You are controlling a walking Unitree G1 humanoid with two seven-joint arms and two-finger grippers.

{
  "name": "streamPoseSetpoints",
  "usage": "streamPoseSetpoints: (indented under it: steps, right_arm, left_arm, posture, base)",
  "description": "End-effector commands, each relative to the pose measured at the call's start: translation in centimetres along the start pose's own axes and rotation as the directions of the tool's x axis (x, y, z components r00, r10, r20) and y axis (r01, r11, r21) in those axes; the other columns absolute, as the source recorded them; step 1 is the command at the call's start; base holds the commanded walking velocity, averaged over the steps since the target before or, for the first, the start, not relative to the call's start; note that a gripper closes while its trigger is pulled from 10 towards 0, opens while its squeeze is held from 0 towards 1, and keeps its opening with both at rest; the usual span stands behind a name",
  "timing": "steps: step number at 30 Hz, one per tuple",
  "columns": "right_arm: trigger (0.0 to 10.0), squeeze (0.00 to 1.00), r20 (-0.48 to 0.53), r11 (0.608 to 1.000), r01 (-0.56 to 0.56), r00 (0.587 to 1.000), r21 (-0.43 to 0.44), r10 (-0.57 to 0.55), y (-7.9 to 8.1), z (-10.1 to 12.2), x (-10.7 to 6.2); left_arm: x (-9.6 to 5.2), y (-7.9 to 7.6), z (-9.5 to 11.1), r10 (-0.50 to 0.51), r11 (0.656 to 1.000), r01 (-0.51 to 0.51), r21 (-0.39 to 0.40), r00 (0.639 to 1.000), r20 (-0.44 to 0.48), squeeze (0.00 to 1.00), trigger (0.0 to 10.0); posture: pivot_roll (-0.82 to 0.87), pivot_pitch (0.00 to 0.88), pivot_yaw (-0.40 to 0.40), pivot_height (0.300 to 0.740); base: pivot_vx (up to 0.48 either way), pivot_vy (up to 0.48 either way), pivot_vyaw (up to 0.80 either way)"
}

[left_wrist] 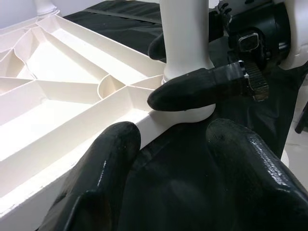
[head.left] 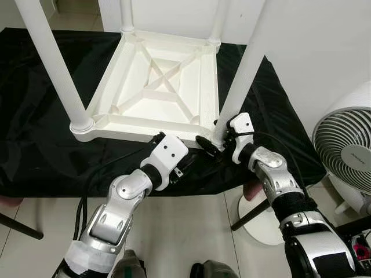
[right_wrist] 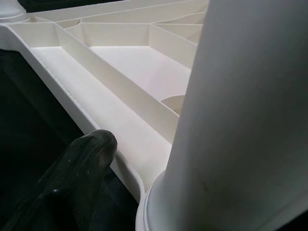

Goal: Building children table

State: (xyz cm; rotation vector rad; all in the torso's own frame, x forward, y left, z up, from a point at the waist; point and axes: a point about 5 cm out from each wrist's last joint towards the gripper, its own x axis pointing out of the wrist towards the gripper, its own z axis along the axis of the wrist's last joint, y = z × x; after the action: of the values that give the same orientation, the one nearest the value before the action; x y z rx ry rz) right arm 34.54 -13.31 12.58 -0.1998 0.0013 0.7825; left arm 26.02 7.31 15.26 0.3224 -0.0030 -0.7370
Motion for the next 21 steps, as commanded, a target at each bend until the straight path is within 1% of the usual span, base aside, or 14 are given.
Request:
streamPoseSetpoints:
  steps: [1,2,3,4,5,14,20,21]
  right_arm:
    - [4.9,0.0,-0.03,0.999,-0.048,0.998,0.004,0.048,0.5,-0.7,0.2]
    - [4.9,0.0,-0.03,0.999,-0.048,0.998,0.004,0.048,0.5,-0.7,0.2]
    - [2.8,0.0,-0.029,0.998,-0.056,0.998,0.01,0.056,0.5,-0.8,0.1]
    - [2.8,0.0,-0.029,0.998,-0.056,0.998,0.01,0.056,0.5,-0.8,0.1]
    - [0.0,0.0,-0.026,0.998,-0.061,0.998,0.013,0.062,0.5,-0.9,0.0]
    - [0.0,0.0,-0.013,0.998,-0.058,0.998,0.037,0.059,0.3,-1.5,-0.5]
    - [0.0,0.0,0.007,0.998,-0.018,1.0,0.058,0.018,0.2,-1.7,-0.7]
    - [0.0,0.0,-0.02,0.998,0.034,0.999,0.046,-0.034,0.3,-2.2,-0.7]
  left_arm:
    - [0.0,0.1,0.1,0.014,1.0,-0.014,-0.002,1.0,-0.007,0.0,10.0]
    - [0.0,0.1,0.1,0.014,1.0,-0.014,-0.002,1.0,-0.007,0.0,10.0]
    - [0.0,0.1,0.0,0.014,1.0,-0.014,-0.001,1.0,-0.007,0.0,10.0]
    - [0.0,0.1,0.0,0.014,1.0,-0.014,-0.001,1.0,-0.007,0.0,10.0]
    - [0.0,0.2,0.0,0.014,1.0,-0.014,0.0,1.0,-0.008,0.0,10.0]
    - [0.2,0.1,0.2,-0.002,1.0,0.002,0.006,1.0,-0.004,0.0,10.0]
    - [0.3,0.0,0.2,-0.006,1.0,0.006,0.005,1.0,-0.003,0.0,10.0]
    - [0.4,-0.1,0.2,-0.008,1.0,0.008,0.002,1.0,-0.003,0.0,10.0]
  posture:
    - [0.08,0.036,-0.058,0.74]
    - [0.08,0.036,-0.058,0.74]
    - [0.08,0.036,-0.057,0.74]
    - [0.08,0.036,-0.057,0.74]
    - [0.08,0.036,-0.056,0.74]
    - [0.07,0.036,-0.041,0.74]
    - [0.06,0.038,-0.041,0.74]
    - [0.05,0.041,-0.041,0.74]
  base:
    - [0.0,0.0,0.0]
    - [0.0,0.0,0.0]
    - [0.0,0.0,0.0]
    - [0.0,0.0,0.0]
    - [0.0,0.0,0.0]
    - [0.0,0.0,0.0]
    - [0.0,0.0,0.0]
    - [0.0,0.0,0.0]
